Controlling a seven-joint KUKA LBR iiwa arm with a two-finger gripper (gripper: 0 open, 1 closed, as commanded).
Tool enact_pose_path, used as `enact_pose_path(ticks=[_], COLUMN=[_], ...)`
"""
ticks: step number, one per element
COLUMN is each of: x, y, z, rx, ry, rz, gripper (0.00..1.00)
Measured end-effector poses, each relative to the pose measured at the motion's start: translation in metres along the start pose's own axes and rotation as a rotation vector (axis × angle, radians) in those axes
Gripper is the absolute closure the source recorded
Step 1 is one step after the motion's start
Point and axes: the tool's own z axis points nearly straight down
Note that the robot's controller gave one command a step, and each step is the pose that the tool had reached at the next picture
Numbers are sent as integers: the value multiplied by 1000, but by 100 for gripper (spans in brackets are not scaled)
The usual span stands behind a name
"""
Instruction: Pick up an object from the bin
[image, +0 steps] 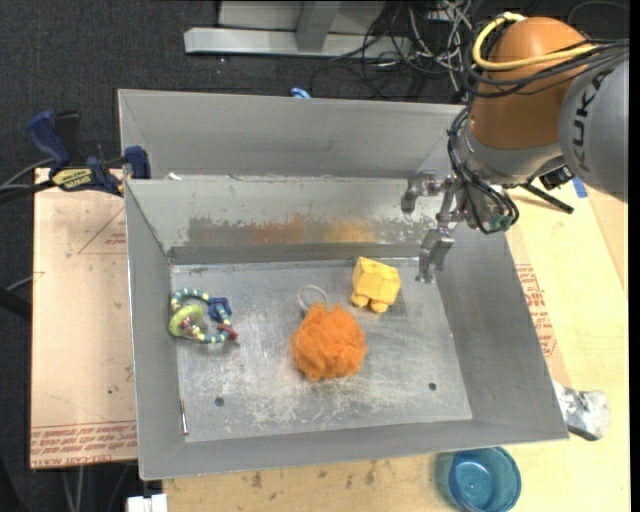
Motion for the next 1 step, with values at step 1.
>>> enact_pose_path(ticks=[1], x=[2], y=[8], z=[64], rx=[0], ry=[-4], rz=[38], gripper=[0])
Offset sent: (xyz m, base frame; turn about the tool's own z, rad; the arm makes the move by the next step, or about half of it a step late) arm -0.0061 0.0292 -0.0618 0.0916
